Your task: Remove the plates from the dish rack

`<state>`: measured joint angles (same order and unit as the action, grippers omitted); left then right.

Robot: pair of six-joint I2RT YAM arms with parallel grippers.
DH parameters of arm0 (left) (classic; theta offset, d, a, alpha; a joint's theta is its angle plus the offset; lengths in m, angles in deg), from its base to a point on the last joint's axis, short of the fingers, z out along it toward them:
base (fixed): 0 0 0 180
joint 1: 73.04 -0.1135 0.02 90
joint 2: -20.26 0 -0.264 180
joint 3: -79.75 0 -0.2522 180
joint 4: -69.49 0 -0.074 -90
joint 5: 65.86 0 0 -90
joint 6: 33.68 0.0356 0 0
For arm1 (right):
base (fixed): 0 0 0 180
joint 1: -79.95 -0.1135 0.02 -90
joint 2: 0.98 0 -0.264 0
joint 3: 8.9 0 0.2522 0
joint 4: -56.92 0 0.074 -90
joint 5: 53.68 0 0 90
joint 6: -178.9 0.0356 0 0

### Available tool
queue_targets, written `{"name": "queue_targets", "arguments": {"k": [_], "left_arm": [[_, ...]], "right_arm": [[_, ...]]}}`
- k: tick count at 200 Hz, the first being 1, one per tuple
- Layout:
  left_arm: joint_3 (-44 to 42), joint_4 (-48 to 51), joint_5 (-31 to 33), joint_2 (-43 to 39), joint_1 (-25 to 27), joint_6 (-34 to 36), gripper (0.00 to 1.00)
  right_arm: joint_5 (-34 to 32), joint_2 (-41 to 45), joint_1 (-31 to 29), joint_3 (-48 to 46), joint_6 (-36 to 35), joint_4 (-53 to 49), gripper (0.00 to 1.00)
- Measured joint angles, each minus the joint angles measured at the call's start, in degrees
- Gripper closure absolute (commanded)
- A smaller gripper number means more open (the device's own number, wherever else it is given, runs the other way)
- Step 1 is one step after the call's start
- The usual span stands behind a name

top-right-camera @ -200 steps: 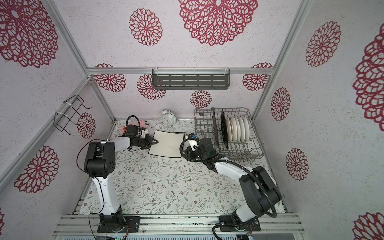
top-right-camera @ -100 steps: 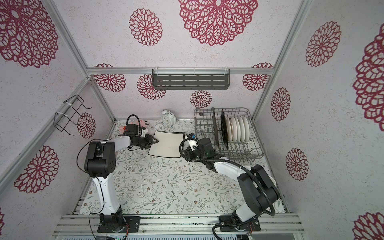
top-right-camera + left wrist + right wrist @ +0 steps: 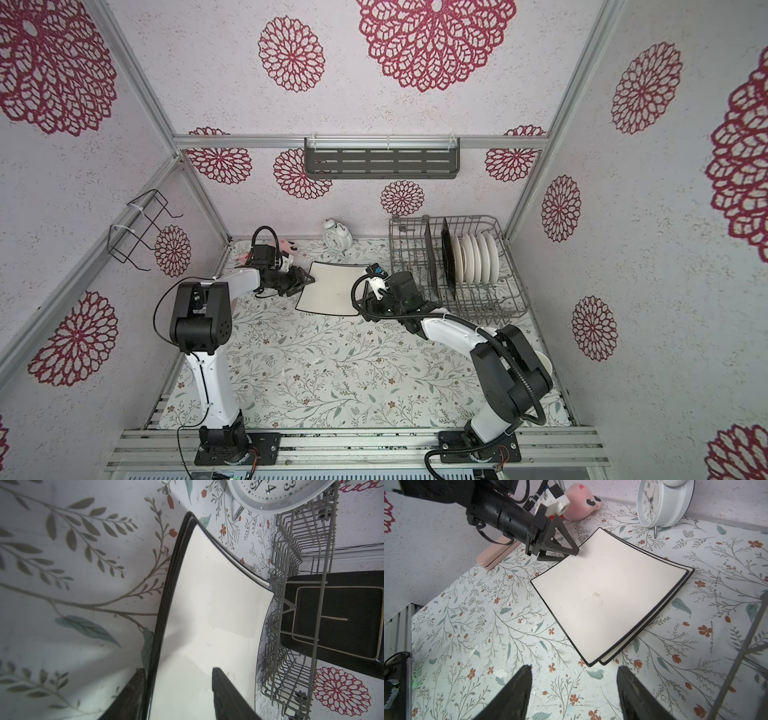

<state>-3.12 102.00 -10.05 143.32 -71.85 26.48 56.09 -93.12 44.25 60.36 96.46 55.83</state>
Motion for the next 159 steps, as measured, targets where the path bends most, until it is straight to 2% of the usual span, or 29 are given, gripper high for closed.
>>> {"name": "queue_targets", "arguments": {"k": [39, 72, 78, 93, 101, 134, 159], "left_arm": [[0.1, 0.1, 0.0, 0.0, 0.0, 0.3, 0.44], [0.1, 1.2, 0.7, 0.0, 0.0, 2.0, 0.39], [0.1, 2.0, 1.1, -0.2, 0.0, 2.8, 0.35], [0.2, 4.1, 2.7, -0.9, 0.0, 4.9, 0.10], [0.2, 5.6, 3.7, -1.7, 0.0, 6.2, 0.05], [1.0, 12.3, 8.1, -8.4, 0.0, 13.7, 0.06], [2.1, 16.8, 9.8, -15.2, 0.2, 22.3, 0.07]], "right_arm": [[0.1, -2.8, -0.2, 3.5, 2.8, -2.5, 0.26], [-1.2, -5.3, -0.2, 9.9, 7.9, -6.4, 0.25], [-1.7, -6.0, -0.2, 11.5, 8.9, -7.5, 0.25], [-2.7, -7.7, -0.2, 15.3, 11.0, -9.5, 0.25], [-3.2, -8.5, -0.2, 17.1, 12.1, -10.6, 0.24], [-5.0, -12.9, -0.2, 23.7, 14.8, -15.0, 0.23], [-6.7, -17.0, -0.2, 28.1, 15.3, -18.8, 0.22]]}}
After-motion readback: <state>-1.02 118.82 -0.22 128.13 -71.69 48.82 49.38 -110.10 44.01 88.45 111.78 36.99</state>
